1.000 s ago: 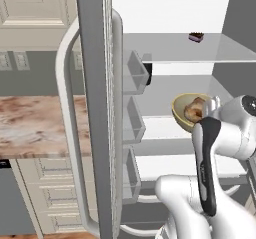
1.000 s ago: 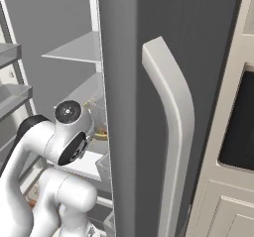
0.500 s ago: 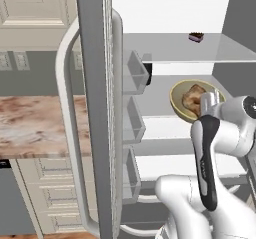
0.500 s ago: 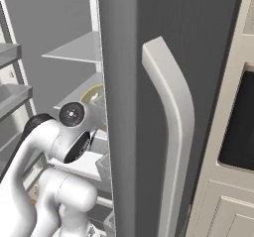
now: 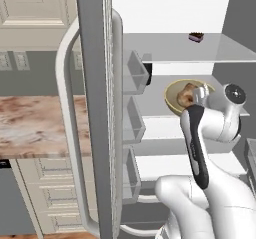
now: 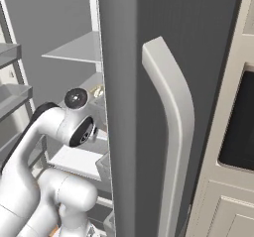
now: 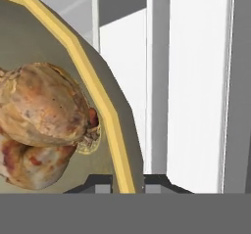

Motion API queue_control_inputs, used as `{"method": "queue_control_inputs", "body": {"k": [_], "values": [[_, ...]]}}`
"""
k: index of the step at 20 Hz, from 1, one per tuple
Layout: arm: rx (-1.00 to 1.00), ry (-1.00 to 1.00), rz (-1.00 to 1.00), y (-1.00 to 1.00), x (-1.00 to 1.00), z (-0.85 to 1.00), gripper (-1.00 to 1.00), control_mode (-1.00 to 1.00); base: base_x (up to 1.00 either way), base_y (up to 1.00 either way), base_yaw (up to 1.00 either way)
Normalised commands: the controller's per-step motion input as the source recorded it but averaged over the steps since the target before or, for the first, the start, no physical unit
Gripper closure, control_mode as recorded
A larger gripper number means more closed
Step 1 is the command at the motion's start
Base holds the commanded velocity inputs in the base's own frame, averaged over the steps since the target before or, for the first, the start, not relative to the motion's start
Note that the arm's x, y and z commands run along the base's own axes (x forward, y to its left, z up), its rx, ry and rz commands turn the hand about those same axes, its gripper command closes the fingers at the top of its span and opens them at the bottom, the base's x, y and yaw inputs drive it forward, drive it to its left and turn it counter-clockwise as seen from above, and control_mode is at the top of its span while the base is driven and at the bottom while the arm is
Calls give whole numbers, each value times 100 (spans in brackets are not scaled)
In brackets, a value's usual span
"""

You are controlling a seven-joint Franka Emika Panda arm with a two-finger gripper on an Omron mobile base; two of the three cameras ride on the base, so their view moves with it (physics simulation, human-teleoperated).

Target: Pick the chicken drumstick and onion from their plates and place them in the bowl. Then put the bowl in the fridge.

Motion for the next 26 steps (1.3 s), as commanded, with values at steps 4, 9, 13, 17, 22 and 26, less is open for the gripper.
{"method": "queue_control_inputs", "body": {"k": [4,9,13,17,22,26], "values": [[0,6,0,-8,42,-3,100,-100,0,0,0],[0,6,0,-8,36,-17,100,-100,0,0,0],[0,0,0,-12,29,-30,100,-100,0,0,0],[1,0,0,-12,24,-31,100,-100,0,0,0],[0,0,0,-8,17,-28,100,-100,0,0,0],[0,0,0,-5,31,-13,100,-100,0,0,0]]}}
